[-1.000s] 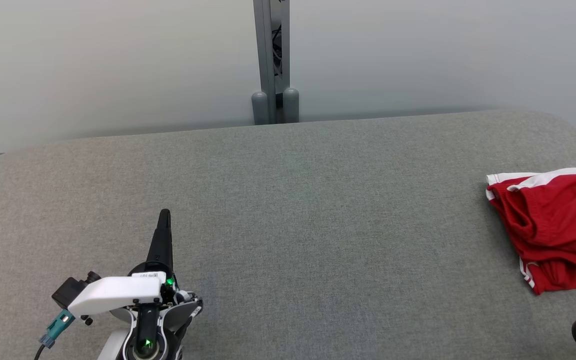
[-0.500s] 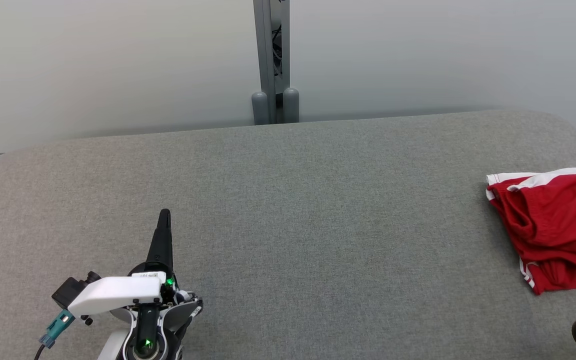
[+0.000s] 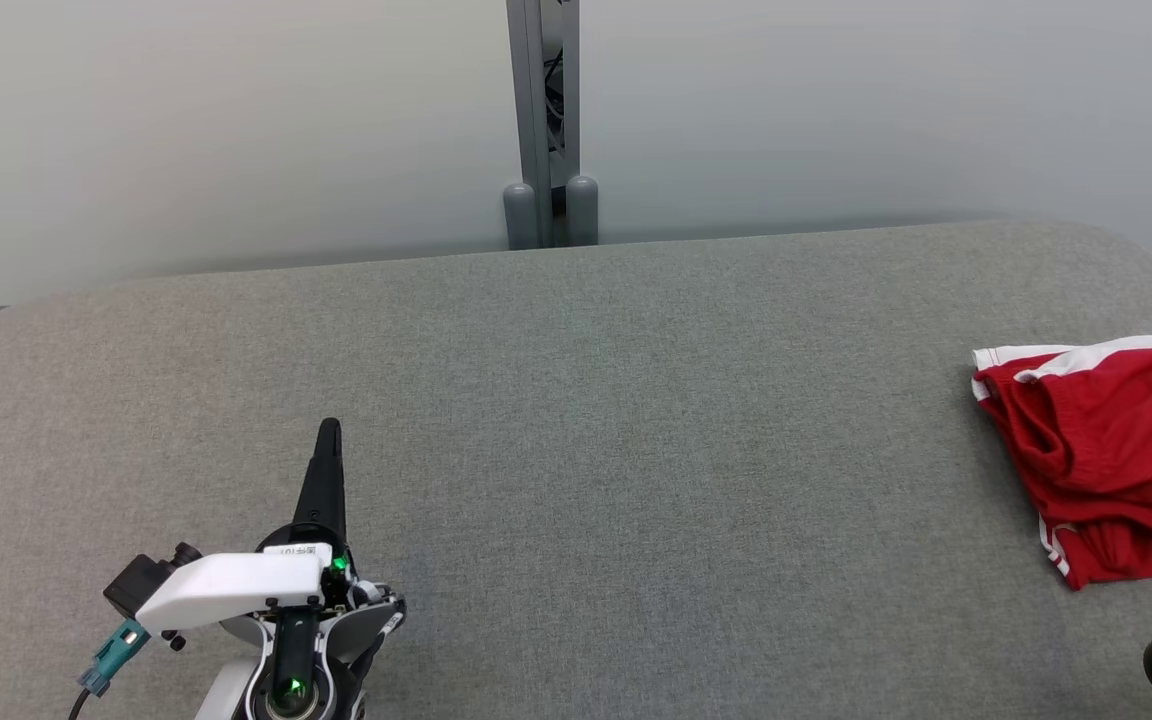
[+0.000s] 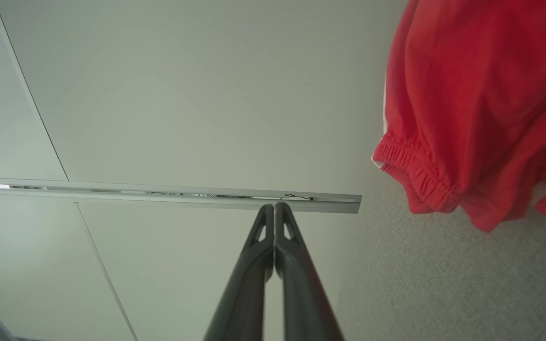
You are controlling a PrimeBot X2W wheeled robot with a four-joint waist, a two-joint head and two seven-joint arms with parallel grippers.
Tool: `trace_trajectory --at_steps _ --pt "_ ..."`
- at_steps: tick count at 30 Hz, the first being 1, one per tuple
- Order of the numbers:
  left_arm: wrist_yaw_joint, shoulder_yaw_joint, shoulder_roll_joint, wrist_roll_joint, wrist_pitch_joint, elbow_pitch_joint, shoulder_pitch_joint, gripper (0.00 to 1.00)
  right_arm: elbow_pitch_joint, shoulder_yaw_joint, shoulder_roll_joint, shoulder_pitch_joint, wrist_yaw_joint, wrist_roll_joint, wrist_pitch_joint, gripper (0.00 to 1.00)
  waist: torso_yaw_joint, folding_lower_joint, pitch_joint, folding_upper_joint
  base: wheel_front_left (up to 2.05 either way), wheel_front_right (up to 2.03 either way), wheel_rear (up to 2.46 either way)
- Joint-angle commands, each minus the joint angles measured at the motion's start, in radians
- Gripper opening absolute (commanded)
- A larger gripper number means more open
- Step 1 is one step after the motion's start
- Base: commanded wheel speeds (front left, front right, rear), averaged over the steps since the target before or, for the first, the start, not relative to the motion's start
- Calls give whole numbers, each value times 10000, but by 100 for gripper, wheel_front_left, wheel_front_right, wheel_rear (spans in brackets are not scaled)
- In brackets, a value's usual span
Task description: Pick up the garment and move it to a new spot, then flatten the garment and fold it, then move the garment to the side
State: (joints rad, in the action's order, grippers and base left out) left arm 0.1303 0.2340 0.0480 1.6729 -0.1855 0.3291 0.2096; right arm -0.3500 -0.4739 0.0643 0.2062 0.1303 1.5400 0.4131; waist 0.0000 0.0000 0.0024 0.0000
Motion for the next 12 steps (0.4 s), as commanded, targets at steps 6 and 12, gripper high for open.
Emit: trace_trajectory --at_steps 6,12 --pt "34 -14 26 3 -5 -13 83 0 -20 1 61 90 8 39 30 0 0 0 0 0 0 0 0" --pt "34 -14 26 3 -5 -13 83 0 -19 0 62 90 8 40 29 0 0 0 0 0 0 0 0"
